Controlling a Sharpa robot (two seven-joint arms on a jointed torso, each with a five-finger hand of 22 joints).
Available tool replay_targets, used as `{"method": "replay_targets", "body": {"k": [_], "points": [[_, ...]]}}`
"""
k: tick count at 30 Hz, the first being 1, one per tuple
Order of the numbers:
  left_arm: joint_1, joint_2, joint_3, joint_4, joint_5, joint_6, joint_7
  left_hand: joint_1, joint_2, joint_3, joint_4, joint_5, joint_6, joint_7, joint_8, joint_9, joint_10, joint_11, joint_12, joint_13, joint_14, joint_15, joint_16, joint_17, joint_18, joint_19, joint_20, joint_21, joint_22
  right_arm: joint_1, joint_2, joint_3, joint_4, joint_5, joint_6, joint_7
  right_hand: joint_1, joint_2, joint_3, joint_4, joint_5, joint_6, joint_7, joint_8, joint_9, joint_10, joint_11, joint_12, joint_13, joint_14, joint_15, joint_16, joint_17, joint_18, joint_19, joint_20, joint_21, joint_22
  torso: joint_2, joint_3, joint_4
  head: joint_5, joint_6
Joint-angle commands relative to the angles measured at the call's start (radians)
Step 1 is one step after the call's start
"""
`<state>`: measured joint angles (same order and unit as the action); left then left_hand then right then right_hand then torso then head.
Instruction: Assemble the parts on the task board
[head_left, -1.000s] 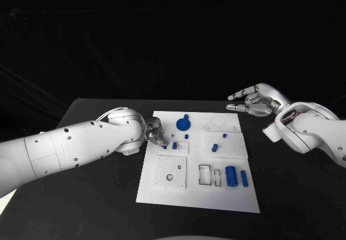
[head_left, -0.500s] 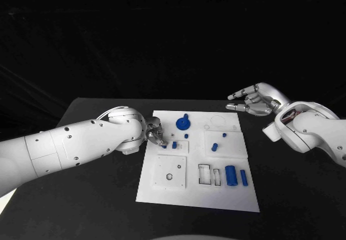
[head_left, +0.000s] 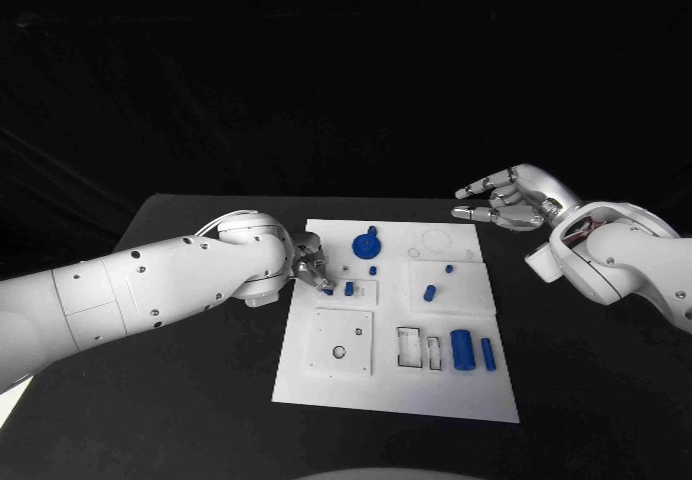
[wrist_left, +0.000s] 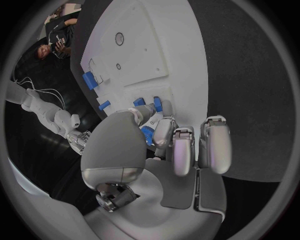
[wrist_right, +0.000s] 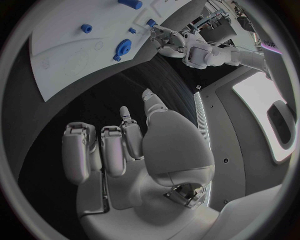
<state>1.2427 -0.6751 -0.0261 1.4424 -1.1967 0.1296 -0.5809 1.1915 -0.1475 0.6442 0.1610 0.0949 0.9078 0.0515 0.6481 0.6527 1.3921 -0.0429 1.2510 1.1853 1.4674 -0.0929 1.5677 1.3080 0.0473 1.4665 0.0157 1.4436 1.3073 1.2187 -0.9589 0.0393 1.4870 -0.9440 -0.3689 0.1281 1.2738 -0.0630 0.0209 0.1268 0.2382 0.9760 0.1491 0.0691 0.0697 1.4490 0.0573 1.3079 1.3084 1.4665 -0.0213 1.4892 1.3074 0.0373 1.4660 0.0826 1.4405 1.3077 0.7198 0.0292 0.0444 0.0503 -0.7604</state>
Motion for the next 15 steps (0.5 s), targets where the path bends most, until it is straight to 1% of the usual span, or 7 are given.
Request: {"method": "replay_targets", "body": {"k": [1,6,9,15], "points": [[-0.004,0.006,-0.005,-0.005,0.022,0.021,-0.03,-0.01,-0.004,0.018,-0.032,-0.005,0.037,-0.031,-0.003,-0.003,0.005,-0.003,0.003,0.002,0.103,-0.007,0.003,0.263,-0.008,0.052,-0.005,0.005,0.093,-0.001,-0.001,0.0,0.003,-0.008,0.011,0.005,-0.001,0.006,-0.007,0.001,0.006,0.003,-0.004,0.0,0.001,-0.006,0.0,-0.002,0.102,0.068,0.003,-0.007,0.103,0.017,-0.007,0.002,-0.004,0.007,0.0,0.0,-0.0004,-0.001,-0.003],[-0.004,0.013,-0.006,-0.01,0.024,0.021,-0.043,-0.028,-0.018,-0.011,-0.02,0.001,0.046,-0.035,-0.009,-0.006,0.006,-0.006,0.004,0.005,0.103,-0.01,0.003,0.263,-0.009,0.053,-0.008,0.008,0.097,-0.001,-0.002,0.0,0.004,-0.01,0.011,0.005,-0.001,0.006,-0.007,0.001,0.006,0.003,-0.004,0.0,0.001,-0.006,0.0,-0.002,0.102,0.068,0.003,-0.007,0.103,0.017,-0.007,0.002,-0.004,0.007,0.0,0.0005,-0.0011,-0.002,-0.005],[-0.004,0.015,-0.007,-0.013,0.024,0.023,-0.048,-0.034,-0.022,-0.019,-0.015,0.009,0.05,-0.036,-0.011,-0.007,0.007,-0.007,0.004,0.006,0.103,-0.011,0.003,0.263,-0.01,0.054,-0.009,0.009,0.099,-0.001,-0.002,0.0,0.004,-0.011,0.012,0.005,-0.001,0.006,-0.007,0.001,0.006,0.003,-0.004,0.0,0.001,-0.006,0.0,-0.002,0.102,0.068,0.003,-0.007,0.103,0.017,-0.007,0.002,-0.004,0.007,0.0,-0.0001,-0.0008,-0.003,-0.006],[-0.004,0.018,-0.007,-0.015,0.025,0.029,-0.055,-0.039,-0.028,-0.029,-0.01,0.025,0.057,-0.038,-0.014,-0.009,0.011,-0.01,0.011,0.014,0.103,-0.013,0.003,0.263,-0.011,0.056,-0.011,0.013,0.105,-0.001,-0.003,0.0,0.004,-0.011,0.012,0.006,-0.001,0.006,-0.007,0.001,0.006,0.003,-0.004,0.0,0.001,-0.006,0.0,-0.002,0.102,0.068,0.003,-0.007,0.103,0.017,-0.007,0.002,-0.004,0.007,-0.001,0.0004,-0.0003,-0.004,-0.009]]}}
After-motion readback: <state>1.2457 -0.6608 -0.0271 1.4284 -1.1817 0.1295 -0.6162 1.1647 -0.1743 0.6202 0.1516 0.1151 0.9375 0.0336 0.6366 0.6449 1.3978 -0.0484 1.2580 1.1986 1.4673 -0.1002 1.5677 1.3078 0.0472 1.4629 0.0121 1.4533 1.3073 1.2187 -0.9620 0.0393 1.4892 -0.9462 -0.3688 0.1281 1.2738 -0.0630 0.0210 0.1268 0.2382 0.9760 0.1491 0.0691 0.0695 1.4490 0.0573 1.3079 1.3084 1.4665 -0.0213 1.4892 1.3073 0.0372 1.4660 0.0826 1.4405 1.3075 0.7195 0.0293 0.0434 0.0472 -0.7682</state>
